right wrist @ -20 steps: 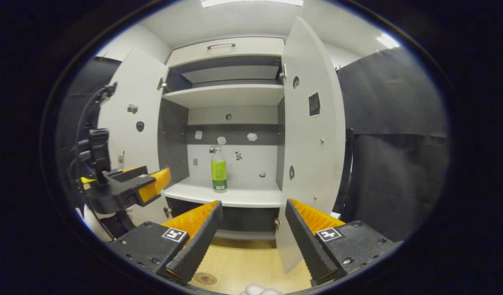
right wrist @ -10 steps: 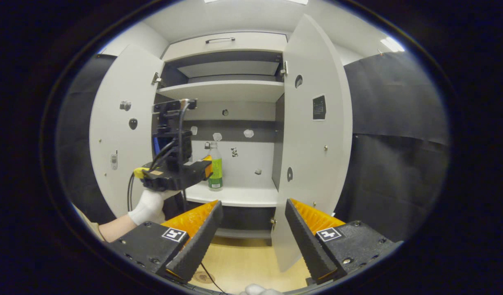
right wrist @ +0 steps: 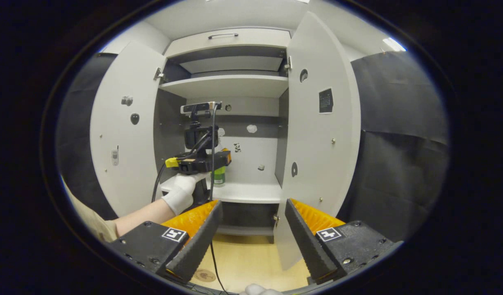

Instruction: Grasp the bottle in the cabinet with the left hand and place it on the coaster, then close the right door with the right hand and the left door with the left hand.

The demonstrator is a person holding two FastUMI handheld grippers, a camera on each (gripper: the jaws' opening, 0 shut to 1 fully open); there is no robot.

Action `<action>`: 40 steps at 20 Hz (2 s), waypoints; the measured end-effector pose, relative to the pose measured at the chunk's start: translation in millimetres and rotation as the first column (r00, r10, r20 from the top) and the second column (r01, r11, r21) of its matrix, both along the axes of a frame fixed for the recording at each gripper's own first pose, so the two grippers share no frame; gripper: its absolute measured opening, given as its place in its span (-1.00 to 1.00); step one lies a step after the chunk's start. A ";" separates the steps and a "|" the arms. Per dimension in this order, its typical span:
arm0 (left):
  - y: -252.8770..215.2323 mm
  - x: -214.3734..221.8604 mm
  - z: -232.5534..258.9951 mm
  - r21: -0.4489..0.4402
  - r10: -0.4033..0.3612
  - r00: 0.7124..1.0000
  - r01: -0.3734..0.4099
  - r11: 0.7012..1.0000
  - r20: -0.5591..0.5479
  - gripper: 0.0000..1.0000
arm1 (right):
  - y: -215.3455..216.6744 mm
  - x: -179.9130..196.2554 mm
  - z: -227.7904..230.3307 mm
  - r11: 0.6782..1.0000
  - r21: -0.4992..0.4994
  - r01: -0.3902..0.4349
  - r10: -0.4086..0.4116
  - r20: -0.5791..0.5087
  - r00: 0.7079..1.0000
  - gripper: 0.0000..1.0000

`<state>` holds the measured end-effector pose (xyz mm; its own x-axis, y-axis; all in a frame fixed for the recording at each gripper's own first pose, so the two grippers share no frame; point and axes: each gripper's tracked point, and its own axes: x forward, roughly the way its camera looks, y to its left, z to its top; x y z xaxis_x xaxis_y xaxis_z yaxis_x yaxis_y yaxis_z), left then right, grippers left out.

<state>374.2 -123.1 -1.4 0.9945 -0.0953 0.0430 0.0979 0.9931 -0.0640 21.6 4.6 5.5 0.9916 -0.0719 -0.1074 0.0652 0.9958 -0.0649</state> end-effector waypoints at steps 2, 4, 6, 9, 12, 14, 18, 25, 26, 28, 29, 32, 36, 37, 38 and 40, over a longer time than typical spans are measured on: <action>0.0 2.6 -8.6 0.019 0.017 0.999 -0.017 1.000 -0.028 1.00 | -2.9 -1.8 -0.9 1.000 0.002 0.005 -0.005 -0.002 1.000 1.00; -4.9 5.8 -22.3 0.019 -0.001 0.997 0.003 1.000 -0.077 1.00 | -3.2 -3.4 -1.1 1.000 0.006 0.002 -0.002 -0.001 1.000 1.00; -4.0 1.6 -16.6 0.040 -0.001 0.999 0.003 0.999 -0.055 0.57 | -3.8 -5.3 -0.5 1.000 0.004 0.000 0.000 0.004 1.000 1.00; -5.4 -22.3 -1.7 0.050 -0.020 1.000 0.021 0.999 -0.013 0.55 | -10.5 -8.2 1.0 1.000 -0.005 0.010 -0.010 0.010 1.000 1.00; -6.7 -63.8 12.0 0.063 -0.055 0.998 0.054 0.997 0.013 0.55 | -18.7 -13.0 4.7 1.000 0.010 0.025 -0.026 0.024 0.999 1.00; -2.7 -93.4 15.2 0.069 -0.074 0.997 0.072 0.995 0.027 0.55 | -24.2 -17.1 6.8 0.999 0.022 0.035 -0.036 0.036 0.999 1.00; 11.7 -158.5 5.5 0.054 -0.091 0.996 0.090 0.994 0.022 0.63 | -28.6 -27.4 3.8 0.999 0.028 0.045 -0.046 0.038 0.998 1.00; 43.6 -250.6 -47.7 0.057 -0.110 0.994 0.111 0.992 -0.025 0.63 | -23.3 -48.7 -5.3 0.999 0.028 0.029 -0.030 0.022 0.999 1.00; 44.9 -260.4 -55.2 0.056 -0.119 0.993 0.120 0.991 -0.025 0.63 | -21.5 -51.6 -7.5 0.999 0.024 0.024 -0.024 0.017 1.000 1.00; 44.4 -279.3 -72.8 0.049 -0.139 0.990 0.140 0.989 -0.029 0.63 | -21.0 -57.5 -12.1 1.000 0.008 0.023 -0.023 0.007 1.000 1.00; 42.8 -288.3 -83.0 0.049 -0.151 0.988 0.153 0.987 -0.037 0.63 | -19.9 -58.9 -14.5 1.000 0.002 0.018 -0.018 -0.001 1.000 1.00; 38.4 -314.2 -114.9 0.048 -0.169 0.985 0.171 0.984 -0.045 0.62 | -17.0 -63.7 -21.5 1.000 -0.004 0.007 -0.007 -0.026 1.000 1.00; 30.3 -347.7 -160.8 0.063 -0.235 0.972 0.236 0.970 -0.027 0.55 | -14.7 -69.4 -25.9 1.000 -0.030 -0.003 0.001 -0.053 0.999 1.00; 28.7 -354.1 -176.0 0.061 -0.249 0.967 0.251 0.966 -0.046 0.55 | -13.9 -71.0 -25.1 0.999 -0.033 -0.004 0.002 -0.054 0.999 1.00; 27.4 -361.1 -192.2 0.057 -0.259 0.964 0.262 0.963 -0.066 0.55 | -13.2 -72.1 -23.7 0.999 -0.034 -0.004 0.002 -0.053 0.999 1.00; 26.2 -371.5 -222.8 0.041 -0.278 0.955 0.283 0.958 -0.099 0.63 | -10.7 -74.3 -24.3 0.999 -0.039 -0.008 0.006 -0.056 0.998 1.00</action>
<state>2.7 -96.9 -224.2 0.9268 -0.3708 -0.0598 0.3694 0.9287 -0.0321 -52.8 -6.1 -18.9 0.9847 -0.0704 -0.1595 0.0536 0.9928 -0.1075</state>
